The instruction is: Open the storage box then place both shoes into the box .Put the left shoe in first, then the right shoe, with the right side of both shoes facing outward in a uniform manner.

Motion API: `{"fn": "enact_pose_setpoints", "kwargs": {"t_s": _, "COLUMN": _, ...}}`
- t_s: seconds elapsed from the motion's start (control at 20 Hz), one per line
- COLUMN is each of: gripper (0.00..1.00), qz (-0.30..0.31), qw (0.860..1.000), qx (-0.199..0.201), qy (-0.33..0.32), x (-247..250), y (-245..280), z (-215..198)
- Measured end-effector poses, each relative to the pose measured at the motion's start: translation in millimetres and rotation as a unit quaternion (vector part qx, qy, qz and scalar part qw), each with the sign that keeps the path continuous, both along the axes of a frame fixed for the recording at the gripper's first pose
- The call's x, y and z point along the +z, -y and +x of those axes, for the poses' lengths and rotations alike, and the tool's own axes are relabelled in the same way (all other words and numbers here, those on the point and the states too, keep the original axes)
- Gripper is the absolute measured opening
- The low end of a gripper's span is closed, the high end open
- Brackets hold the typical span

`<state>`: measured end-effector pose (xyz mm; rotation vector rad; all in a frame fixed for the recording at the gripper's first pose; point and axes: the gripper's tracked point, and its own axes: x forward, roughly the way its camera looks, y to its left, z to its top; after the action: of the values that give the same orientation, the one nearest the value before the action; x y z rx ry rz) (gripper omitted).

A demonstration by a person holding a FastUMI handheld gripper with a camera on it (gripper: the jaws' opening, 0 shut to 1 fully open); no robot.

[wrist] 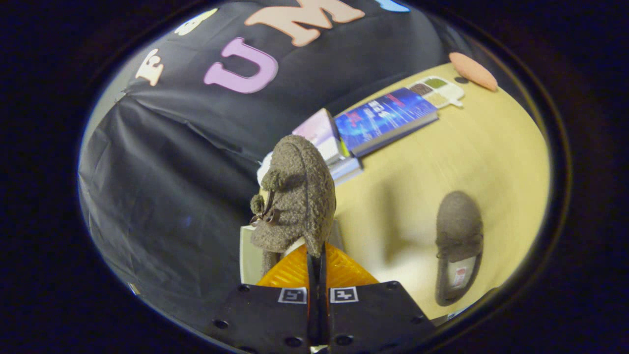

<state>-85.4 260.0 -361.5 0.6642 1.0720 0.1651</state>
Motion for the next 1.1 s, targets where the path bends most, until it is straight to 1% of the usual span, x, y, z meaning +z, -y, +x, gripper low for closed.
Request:
{"fn": "enact_pose_setpoints", "kwargs": {"t_s": 0.15, "gripper": 0.04, "qz": 0.024, "qw": 0.999, "qx": 0.031, "qy": 0.021, "x": 27.1, "y": -44.7, "z": 6.7}}
{"fn": "enact_pose_setpoints", "kwargs": {"t_s": 0.25, "gripper": 0.04, "qz": 0.044, "qw": 0.998, "qx": 0.049, "qy": 0.014, "x": 30.3, "y": -76.9, "z": 1.7}}
{"fn": "enact_pose_setpoints", "kwargs": {"t_s": 0.35, "gripper": 0.04, "qz": 0.045, "qw": 0.997, "qx": 0.067, "qy": 0.003, "x": 19.4, "y": -101.4, "z": -9.7}}
{"fn": "enact_pose_setpoints", "kwargs": {"t_s": 0.5, "gripper": 0.04, "qz": 0.026, "qw": 0.995, "qx": 0.096, "qy": -0.016, "x": -8.9, "y": -129.1, "z": -28.5}}
{"fn": "enact_pose_setpoints", "kwargs": {"t_s": 0.6, "gripper": 0.04, "qz": 0.015, "qw": 0.993, "qx": 0.108, "qy": -0.033, "x": -26.1, "y": -142.9, "z": -42.8}}
{"fn": "enact_pose_setpoints", "kwargs": {"t_s": 0.75, "gripper": 0.04, "qz": -0.003, "qw": 0.992, "qx": 0.117, "qy": -0.054, "x": -54.3, "y": -156.4, "z": -57.6}}
{"fn": "enact_pose_setpoints", "kwargs": {"t_s": 0.9, "gripper": 0.04, "qz": -0.016, "qw": 0.99, "qx": 0.117, "qy": -0.075, "x": -74.4, "y": -167.4, "z": -67.9}}
{"fn": "enact_pose_setpoints", "kwargs": {"t_s": 1.1, "gripper": 0.04, "qz": -0.038, "qw": 0.985, "qx": 0.128, "qy": -0.106, "x": -101.0, "y": -181.0, "z": -79.9}}
